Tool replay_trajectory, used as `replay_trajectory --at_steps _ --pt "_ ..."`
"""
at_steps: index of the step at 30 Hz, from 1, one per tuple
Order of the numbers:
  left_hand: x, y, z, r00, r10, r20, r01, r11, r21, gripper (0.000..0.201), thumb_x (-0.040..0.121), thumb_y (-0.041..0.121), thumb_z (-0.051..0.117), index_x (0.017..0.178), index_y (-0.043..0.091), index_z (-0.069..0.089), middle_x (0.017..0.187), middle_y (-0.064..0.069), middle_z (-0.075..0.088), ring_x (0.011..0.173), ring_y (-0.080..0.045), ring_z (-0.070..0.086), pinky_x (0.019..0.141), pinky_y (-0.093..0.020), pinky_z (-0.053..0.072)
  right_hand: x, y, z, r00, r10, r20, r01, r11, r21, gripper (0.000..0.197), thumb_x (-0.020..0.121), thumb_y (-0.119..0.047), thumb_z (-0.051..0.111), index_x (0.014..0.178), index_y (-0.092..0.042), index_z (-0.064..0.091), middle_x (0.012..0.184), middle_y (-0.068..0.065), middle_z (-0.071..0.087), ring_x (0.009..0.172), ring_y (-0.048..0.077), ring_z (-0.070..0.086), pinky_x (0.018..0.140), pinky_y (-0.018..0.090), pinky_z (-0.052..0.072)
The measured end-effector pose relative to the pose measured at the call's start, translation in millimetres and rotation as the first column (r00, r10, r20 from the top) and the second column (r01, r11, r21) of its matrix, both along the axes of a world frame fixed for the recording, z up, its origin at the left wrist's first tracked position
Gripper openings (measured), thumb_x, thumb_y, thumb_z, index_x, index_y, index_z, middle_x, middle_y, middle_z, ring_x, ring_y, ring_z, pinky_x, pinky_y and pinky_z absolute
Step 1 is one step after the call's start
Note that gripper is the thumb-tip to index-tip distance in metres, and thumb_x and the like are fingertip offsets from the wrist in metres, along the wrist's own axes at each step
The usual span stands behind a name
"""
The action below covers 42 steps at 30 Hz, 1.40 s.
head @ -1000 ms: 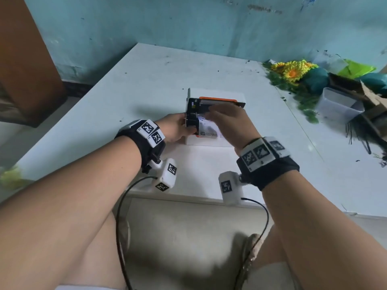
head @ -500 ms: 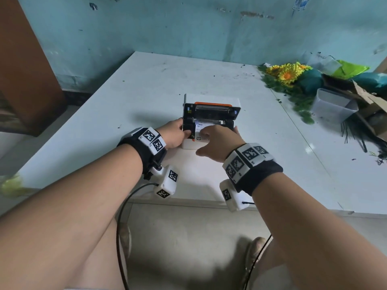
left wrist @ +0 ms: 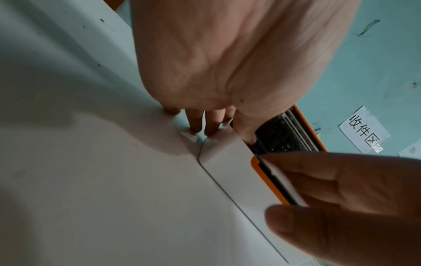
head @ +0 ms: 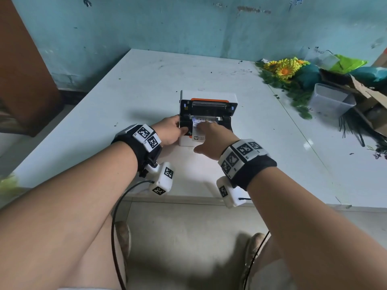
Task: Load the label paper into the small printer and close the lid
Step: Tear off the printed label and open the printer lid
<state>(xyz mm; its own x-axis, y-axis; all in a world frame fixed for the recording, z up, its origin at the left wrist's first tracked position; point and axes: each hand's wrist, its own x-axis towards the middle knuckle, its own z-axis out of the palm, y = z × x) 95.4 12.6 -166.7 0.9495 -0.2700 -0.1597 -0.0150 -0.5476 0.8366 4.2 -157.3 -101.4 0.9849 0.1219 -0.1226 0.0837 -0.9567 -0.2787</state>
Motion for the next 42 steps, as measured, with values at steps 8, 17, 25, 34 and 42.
replay_trajectory --at_steps 8,17,25,34,42 --pt "-4 -1 4 0.998 -0.059 0.015 0.059 0.998 0.012 0.063 0.087 0.044 0.058 0.148 0.028 0.055 0.139 -0.007 0.068 0.13 -0.029 0.062 0.118 -0.047 0.043 -3 5 12 1.0 -0.024 0.018 0.025 0.996 -0.082 0.056 0.096 -0.004 0.04 0.147 -0.025 0.051 0.14 -0.002 0.065 0.137 0.025 0.053 0.127 0.044 0.024" --pt "-21 -1 20 0.989 0.062 0.132 -0.07 0.996 0.055 0.032 0.093 0.029 0.073 0.121 0.014 0.071 0.112 -0.009 0.077 0.109 -0.031 0.072 0.101 -0.046 0.055 -6 1 8 0.99 0.011 0.141 -0.016 0.999 0.03 0.06 0.092 -0.004 0.051 0.144 -0.032 0.056 0.136 -0.002 0.067 0.122 0.027 0.063 0.097 0.039 0.052" --pt "-33 -1 37 0.935 0.176 0.308 -0.205 0.977 0.064 0.016 0.078 0.023 0.088 0.081 0.022 0.072 0.079 -0.001 0.072 0.069 -0.015 0.061 0.071 -0.028 0.051 4 -7 11 0.97 -0.092 0.223 0.047 0.979 0.199 0.028 0.091 -0.012 0.055 0.064 -0.02 0.058 0.066 -0.001 0.057 0.072 0.029 0.061 0.061 0.028 0.041" --pt "-57 -24 77 0.957 0.234 0.169 -0.187 0.948 -0.256 0.046 0.103 0.042 0.06 0.087 0.002 0.074 0.068 -0.007 0.079 0.049 -0.018 0.058 0.055 -0.023 0.047 -11 -13 27 0.832 -0.164 0.53 -0.141 0.861 0.488 0.019 0.085 -0.017 0.068 0.091 -0.027 0.084 0.087 -0.009 0.078 0.084 0.015 0.071 0.072 0.036 0.059" --pt "-67 -28 84 0.944 0.26 0.205 -0.148 0.886 -0.439 0.015 0.094 0.008 0.076 0.106 0.0 0.073 0.08 -0.003 0.075 0.047 0.001 0.062 0.047 -0.009 0.044 -2 -30 29 0.795 -0.38 0.473 -0.132 0.653 0.746 0.037 0.092 -0.001 0.052 0.106 -0.019 0.081 0.131 0.0 0.067 0.117 0.018 0.068 0.1 0.041 0.059"
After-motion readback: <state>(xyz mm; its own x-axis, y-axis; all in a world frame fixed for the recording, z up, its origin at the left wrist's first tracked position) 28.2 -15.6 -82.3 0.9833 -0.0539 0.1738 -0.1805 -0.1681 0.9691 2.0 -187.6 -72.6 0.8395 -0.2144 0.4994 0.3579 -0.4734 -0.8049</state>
